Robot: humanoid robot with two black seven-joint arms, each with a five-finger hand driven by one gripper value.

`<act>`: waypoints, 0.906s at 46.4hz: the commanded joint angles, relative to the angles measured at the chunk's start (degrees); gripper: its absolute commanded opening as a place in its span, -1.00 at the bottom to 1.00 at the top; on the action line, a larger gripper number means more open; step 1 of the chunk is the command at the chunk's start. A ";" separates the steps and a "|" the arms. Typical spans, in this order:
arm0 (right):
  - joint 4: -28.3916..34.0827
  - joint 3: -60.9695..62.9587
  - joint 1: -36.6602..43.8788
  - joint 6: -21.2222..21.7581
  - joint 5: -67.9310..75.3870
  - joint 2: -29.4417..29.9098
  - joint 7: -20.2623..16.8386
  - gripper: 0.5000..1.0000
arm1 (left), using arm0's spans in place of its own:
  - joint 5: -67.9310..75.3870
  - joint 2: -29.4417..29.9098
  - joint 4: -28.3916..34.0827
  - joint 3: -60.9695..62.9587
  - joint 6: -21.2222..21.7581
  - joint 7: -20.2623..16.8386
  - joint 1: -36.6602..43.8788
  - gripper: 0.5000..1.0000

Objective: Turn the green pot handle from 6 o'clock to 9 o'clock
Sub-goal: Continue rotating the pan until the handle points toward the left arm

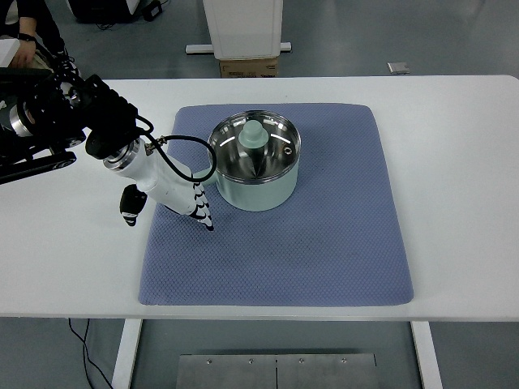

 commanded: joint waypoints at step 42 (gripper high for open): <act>0.00 0.00 0.00 0.00 0.00 0.00 0.00 1.00 | 1.79 0.62 6.46 5.46 5.96 0.00 -1.98 1.00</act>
